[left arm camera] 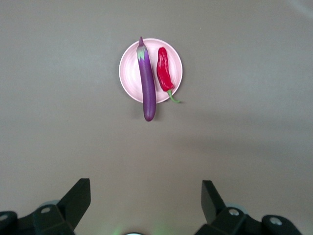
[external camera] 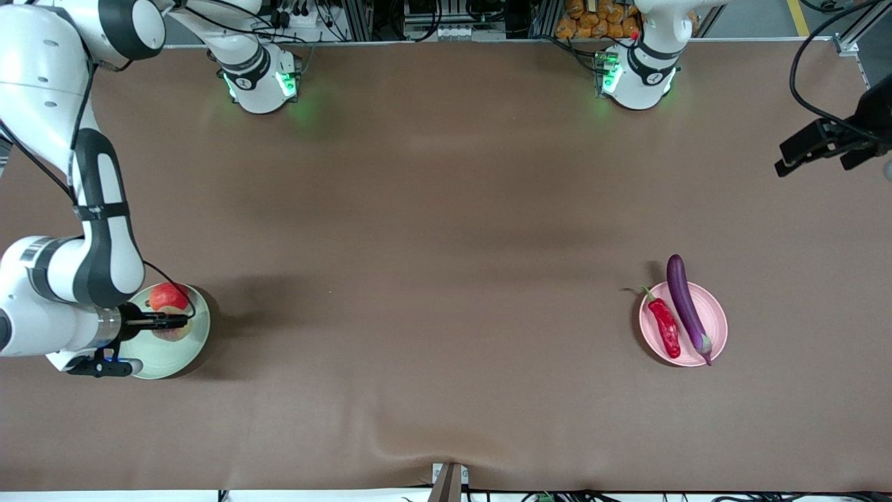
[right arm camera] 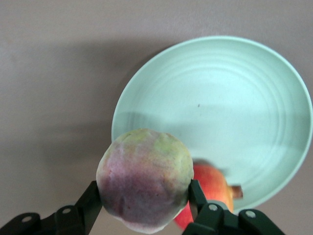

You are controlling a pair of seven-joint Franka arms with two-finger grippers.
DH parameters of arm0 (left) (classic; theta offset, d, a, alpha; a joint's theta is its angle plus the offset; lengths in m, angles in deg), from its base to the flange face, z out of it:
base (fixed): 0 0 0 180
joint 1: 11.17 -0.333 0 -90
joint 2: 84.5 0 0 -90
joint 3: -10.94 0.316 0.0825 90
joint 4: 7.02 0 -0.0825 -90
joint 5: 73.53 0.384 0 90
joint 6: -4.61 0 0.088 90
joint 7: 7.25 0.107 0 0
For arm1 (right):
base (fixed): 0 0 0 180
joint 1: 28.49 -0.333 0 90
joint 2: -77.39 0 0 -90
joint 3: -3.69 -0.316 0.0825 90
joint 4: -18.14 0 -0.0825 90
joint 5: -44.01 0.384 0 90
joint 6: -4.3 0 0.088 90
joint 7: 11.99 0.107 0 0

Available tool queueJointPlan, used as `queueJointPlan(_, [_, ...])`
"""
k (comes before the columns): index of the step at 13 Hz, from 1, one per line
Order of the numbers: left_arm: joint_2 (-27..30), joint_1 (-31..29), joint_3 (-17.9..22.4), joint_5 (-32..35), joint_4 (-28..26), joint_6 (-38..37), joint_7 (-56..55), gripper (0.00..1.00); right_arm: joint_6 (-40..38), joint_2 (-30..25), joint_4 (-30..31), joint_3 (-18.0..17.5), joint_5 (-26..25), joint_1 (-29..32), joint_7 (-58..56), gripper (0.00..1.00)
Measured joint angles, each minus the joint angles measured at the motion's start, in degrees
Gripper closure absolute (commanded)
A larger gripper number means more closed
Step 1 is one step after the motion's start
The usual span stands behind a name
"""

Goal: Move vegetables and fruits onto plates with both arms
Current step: 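Lower the peach onto the green plate and open the right gripper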

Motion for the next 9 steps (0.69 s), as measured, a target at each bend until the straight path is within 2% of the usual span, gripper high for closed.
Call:
queueJointPlan(2, [1.97,2.01,1.16,-0.01,-2.35,-0.03,-0.57,0.00,2.27,1.79,0.02,0.00,0.00,0.55,-1.57,0.55])
queueJointPlan(3, [2.73,3.83,2.92,-0.01,-2.86,-0.08,-0.96,0.00,2.58,2.20,0.01,0.00,0.00,0.72,-2.09,0.01])
queueJointPlan(5, [3.46,7.87,8.79,-0.01,-3.26,-0.27,-0.95,0.00,2.58,2.22,-0.36,-0.38,0.00,0.71,-2.36,0.00])
queueJointPlan(6, [3.50,8.68,10.49,-0.02,-3.33,-0.78,-0.95,0.00,2.21,2.12,-0.74,-0.70,0.00,0.69,-2.40,0.00])
queueJointPlan(9, [3.63,8.90,11.10,-0.05,-3.36,-2.21,-1.02,0.00,-1.77,1.11,-3.30,-1.45,0.00,0.41,-2.44,0.00])
